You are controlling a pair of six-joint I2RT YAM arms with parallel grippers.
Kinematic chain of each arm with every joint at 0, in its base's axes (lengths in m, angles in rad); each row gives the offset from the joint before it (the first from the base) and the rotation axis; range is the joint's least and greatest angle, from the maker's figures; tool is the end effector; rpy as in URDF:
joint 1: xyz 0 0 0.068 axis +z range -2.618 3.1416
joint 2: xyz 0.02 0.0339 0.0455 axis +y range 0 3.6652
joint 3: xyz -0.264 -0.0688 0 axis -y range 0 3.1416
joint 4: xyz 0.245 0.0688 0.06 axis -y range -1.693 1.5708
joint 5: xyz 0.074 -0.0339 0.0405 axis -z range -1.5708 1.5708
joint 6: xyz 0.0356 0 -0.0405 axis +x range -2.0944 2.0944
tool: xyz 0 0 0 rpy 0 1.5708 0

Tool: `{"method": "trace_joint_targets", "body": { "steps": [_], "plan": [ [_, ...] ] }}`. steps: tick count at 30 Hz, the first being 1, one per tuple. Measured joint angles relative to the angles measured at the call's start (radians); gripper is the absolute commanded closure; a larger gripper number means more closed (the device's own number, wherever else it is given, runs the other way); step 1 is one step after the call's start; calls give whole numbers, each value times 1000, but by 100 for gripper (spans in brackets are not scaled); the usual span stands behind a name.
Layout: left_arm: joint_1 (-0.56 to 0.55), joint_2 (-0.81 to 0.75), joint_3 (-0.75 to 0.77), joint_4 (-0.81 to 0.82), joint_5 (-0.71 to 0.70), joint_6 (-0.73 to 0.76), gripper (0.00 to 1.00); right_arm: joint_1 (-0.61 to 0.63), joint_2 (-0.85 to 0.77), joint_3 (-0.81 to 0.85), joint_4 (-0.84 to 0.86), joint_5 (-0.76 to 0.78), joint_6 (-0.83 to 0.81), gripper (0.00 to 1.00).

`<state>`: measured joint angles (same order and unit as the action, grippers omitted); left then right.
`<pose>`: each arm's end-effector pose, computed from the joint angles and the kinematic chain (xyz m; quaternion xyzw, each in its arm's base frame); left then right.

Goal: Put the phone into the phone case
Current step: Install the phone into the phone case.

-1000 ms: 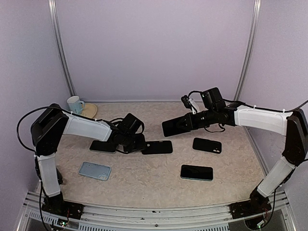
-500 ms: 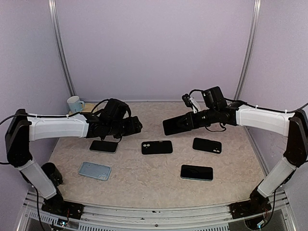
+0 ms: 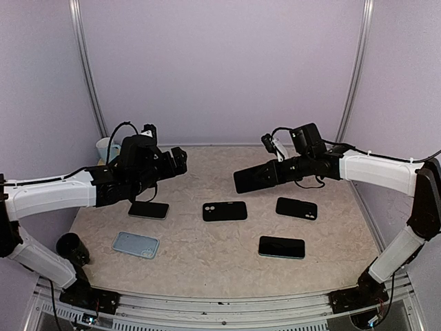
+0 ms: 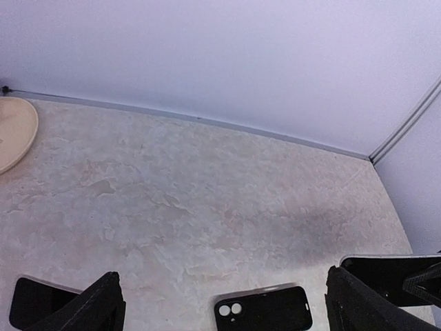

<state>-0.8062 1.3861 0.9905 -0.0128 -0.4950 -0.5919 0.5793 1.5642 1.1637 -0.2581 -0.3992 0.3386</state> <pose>0.2319 -0.2173 0.2921 -0.0471 0.8201 -0.1858 0.5392 0.2868 0.2041 0.2719 -0.1923 0.8631 0.3508 0.3082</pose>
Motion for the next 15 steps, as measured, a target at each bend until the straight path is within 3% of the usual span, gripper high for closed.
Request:
{"method": "trace_joint_targets", "body": {
  "steps": [5, 10, 15],
  "plan": [
    [27, -89, -96, 54, -84, -25, 1, 0, -1, 0, 0, 0, 2, 100],
    [103, -127, -169, 112, -55, -53, 1, 0, -1, 0, 0, -10, 15, 100],
    [89, -87, -179, 163, 7, -39, 1, 0, 1, 2, -2, -16, 55, 100]
  ]
}}
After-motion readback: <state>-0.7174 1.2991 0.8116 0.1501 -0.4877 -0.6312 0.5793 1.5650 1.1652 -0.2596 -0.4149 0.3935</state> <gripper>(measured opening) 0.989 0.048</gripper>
